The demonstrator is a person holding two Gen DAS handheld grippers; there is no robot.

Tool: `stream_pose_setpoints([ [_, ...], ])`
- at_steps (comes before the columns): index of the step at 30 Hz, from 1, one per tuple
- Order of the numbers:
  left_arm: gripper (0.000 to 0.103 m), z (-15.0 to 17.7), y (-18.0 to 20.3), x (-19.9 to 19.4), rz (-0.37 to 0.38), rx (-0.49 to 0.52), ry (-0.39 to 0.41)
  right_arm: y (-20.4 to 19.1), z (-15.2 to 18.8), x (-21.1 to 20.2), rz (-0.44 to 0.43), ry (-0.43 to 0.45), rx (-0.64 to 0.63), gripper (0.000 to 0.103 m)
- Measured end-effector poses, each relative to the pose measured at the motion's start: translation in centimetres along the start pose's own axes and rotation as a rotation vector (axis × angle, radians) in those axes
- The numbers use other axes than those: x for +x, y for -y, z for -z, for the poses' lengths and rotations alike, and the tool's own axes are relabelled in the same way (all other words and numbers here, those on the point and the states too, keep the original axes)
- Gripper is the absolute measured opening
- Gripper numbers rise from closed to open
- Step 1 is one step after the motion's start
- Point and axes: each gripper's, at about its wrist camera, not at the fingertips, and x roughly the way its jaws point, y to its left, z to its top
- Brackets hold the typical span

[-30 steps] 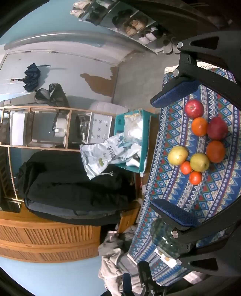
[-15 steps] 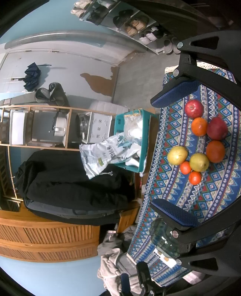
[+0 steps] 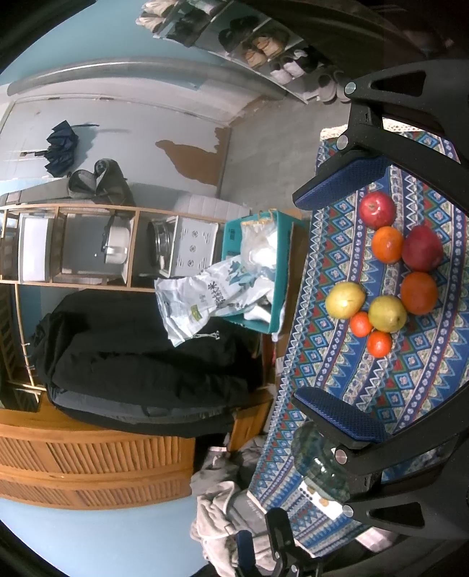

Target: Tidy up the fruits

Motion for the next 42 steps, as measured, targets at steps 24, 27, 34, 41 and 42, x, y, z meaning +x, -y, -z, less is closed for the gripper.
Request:
stream_pose_setpoints([
  [24, 0.102, -0.30, -0.23, -0.41, 0.012, -0.012, 0.007, 0.06, -0.13, -0.12, -0.003, 0.001, 0.002, 0.097],
  [27, 0.102, -0.18, -0.29, -0.36, 0.014, -0.017, 0.009, 0.03, -0.09, -0.12, -0.002, 0.001, 0.003, 0.097],
  [34, 0.102, -0.12, -0.21, -0.40, 0.016, -0.016, 0.013, 0.04, -0.04, -0.10, -0.002, 0.000, 0.003, 0.097],
  [41, 0.102, -0.09, -0.19, -0.44, 0.020, -0.022, 0.012, 0.11, -0.01, -0.09, -0.002, 0.000, 0.003, 0.097],
  [42, 0.102, -0.05, -0.17, -0.44, 0.021, -0.022, 0.011, 0.04, -0.01, -0.15, -0.002, 0.001, 0.002, 0.097],
])
